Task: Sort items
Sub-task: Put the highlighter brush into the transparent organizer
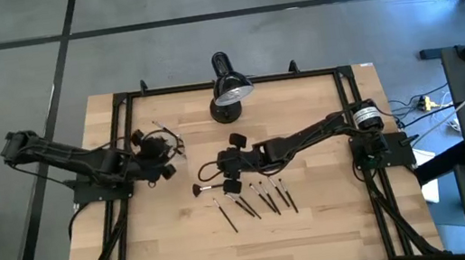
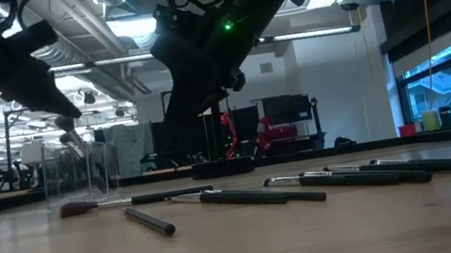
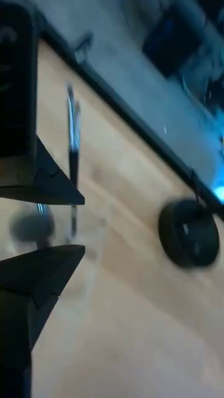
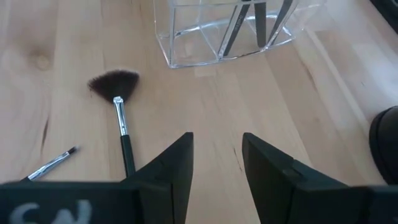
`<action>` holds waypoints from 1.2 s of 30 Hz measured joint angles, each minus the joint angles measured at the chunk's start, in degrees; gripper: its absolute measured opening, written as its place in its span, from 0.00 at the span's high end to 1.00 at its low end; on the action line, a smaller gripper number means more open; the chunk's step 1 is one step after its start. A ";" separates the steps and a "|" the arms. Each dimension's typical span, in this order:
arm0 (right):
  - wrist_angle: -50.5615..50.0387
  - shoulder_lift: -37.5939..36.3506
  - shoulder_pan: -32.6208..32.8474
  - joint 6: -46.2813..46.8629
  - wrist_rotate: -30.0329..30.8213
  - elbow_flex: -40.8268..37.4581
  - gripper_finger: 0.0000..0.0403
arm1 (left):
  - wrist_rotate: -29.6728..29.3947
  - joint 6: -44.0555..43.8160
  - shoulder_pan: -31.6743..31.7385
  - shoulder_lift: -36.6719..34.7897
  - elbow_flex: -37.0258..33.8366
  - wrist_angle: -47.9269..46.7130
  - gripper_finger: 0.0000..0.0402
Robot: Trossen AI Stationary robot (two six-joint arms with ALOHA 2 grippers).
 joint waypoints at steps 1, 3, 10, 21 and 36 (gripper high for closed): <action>0.08 0.00 0.00 0.00 0.00 0.00 0.66 | -1.06 -0.20 0.72 -0.45 0.00 -1.53 0.73; 0.17 0.00 0.00 0.00 0.00 0.00 0.66 | -3.97 -2.08 2.17 -0.87 -0.08 -3.90 0.74; 0.48 0.00 0.00 0.00 -0.04 0.00 0.66 | -10.68 -3.54 6.25 -1.11 -0.70 -3.70 0.74; 2.74 0.71 -0.40 -5.25 -19.12 -0.04 0.66 | -12.26 -3.09 3.39 -1.18 5.96 -2.85 0.77; 7.28 7.15 -0.74 -5.11 -20.61 0.28 0.66 | -12.62 6.95 -2.72 -1.13 7.61 8.52 0.76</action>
